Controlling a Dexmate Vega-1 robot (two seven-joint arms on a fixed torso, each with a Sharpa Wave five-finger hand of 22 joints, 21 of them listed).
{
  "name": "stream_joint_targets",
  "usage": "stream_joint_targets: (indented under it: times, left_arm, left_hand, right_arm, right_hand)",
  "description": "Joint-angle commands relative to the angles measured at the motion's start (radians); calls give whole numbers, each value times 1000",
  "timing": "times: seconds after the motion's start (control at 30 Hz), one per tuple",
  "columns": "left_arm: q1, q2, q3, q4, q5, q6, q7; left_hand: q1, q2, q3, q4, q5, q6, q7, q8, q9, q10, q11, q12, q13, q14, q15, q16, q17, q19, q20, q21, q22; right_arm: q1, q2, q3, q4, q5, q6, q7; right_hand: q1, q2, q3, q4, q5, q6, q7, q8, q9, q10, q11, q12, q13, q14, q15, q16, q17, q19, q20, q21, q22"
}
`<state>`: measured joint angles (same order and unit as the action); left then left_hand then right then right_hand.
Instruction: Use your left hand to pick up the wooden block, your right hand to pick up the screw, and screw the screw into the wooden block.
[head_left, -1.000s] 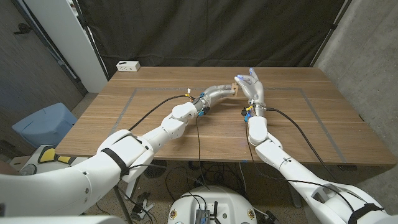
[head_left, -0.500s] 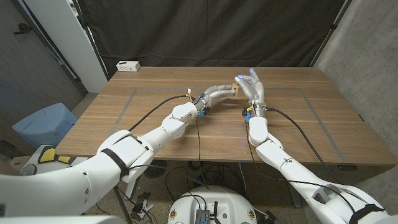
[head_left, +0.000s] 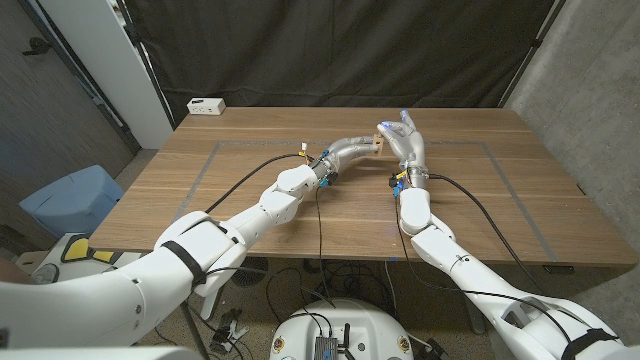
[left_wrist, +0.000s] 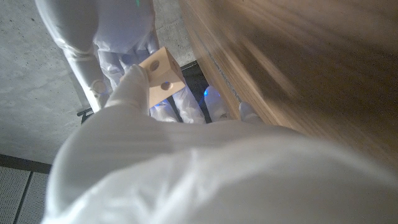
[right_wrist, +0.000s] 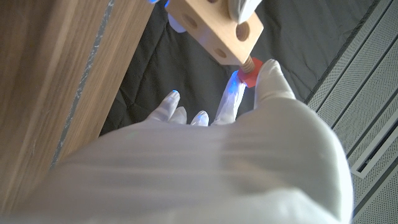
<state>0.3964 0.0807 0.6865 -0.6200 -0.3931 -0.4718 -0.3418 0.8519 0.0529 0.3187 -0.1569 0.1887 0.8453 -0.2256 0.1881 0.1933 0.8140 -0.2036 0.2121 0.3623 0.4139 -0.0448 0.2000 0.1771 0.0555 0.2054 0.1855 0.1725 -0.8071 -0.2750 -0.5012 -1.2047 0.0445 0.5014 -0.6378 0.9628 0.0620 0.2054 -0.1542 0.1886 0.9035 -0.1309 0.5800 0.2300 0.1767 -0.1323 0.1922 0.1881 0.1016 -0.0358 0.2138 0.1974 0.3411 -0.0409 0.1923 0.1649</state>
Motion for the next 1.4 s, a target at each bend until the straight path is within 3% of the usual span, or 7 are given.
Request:
stream_joint_targets:
  times: [0.03,0.8,1.4]
  left_arm:
    - [2,1,0,-5,-2,3,0]
    - [16,9,-4,-32,-9,14,8]
    - [-30,-37,-12,93,-20,-27,-23]
  left_hand:
    - [-5,2,3,7,6,23,2,10,3,7,1,3,2,6,-24,2,2,2,6,7,3]
    - [-6,3,4,7,6,24,2,11,3,8,3,3,3,7,-23,2,3,3,6,7,3]
    - [-6,3,4,7,6,23,2,11,3,7,3,2,2,7,-23,2,2,3,6,7,3]
  right_arm:
    - [-4,1,-3,-1,-5,-5,-6]
    - [-4,-2,-8,4,-14,-2,-7]
    - [-11,-11,-8,-6,-16,-18,-6]
  right_hand:
    - [14,6,0,5,7,23,-15,11,3,8,1,2,3,-1,-10,1,5,-3,-22,1,6]
    - [15,7,-1,5,7,27,-16,13,1,10,-2,2,3,-1,-10,1,5,-3,-22,1,6]
    - [17,7,-1,4,7,26,-14,15,1,10,-1,2,3,0,-9,1,5,-3,-21,1,6]
